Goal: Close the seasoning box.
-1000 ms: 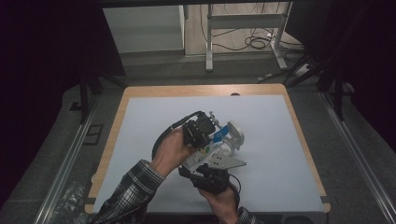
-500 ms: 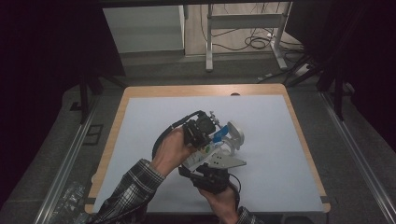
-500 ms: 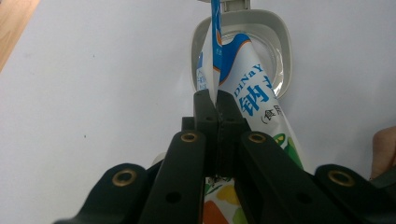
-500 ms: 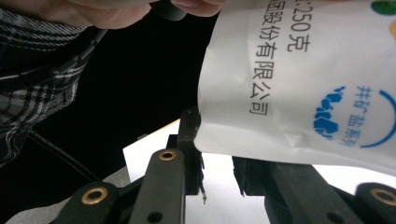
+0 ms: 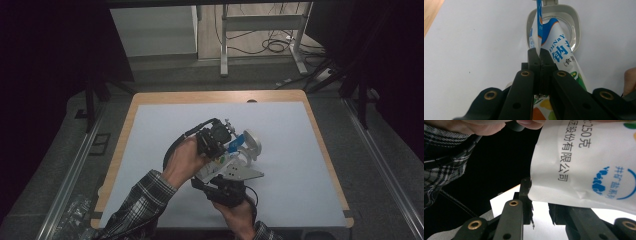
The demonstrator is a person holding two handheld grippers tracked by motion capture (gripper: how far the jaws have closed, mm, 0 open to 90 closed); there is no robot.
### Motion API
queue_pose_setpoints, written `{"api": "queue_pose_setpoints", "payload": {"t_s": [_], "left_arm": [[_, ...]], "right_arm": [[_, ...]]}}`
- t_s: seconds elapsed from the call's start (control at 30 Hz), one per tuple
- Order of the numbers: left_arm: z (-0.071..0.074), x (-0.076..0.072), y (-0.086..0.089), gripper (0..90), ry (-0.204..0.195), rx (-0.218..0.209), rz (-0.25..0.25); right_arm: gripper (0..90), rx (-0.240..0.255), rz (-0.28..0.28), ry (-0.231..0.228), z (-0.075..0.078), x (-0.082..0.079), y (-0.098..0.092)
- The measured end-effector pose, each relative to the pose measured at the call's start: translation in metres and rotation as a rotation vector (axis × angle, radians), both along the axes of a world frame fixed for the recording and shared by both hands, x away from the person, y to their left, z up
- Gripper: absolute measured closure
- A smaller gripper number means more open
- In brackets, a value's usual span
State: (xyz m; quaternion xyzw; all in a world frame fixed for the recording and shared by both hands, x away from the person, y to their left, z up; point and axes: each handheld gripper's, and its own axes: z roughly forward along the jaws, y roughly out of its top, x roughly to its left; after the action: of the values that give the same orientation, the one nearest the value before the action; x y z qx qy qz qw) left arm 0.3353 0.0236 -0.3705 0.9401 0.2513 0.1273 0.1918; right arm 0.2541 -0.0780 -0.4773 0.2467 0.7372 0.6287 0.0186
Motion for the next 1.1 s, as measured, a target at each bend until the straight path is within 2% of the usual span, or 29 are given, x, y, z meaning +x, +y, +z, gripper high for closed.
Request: {"api": "queue_pose_setpoints", "payload": {"t_s": [1.1], "left_arm": [[-0.0002, 0.0016, -0.0007, 90.0, 0.015, 0.010, 0.004]], "right_arm": [[73.8, 0.002, 0.003, -0.006, 0.0016, -0.0003, 0.0003]]}}
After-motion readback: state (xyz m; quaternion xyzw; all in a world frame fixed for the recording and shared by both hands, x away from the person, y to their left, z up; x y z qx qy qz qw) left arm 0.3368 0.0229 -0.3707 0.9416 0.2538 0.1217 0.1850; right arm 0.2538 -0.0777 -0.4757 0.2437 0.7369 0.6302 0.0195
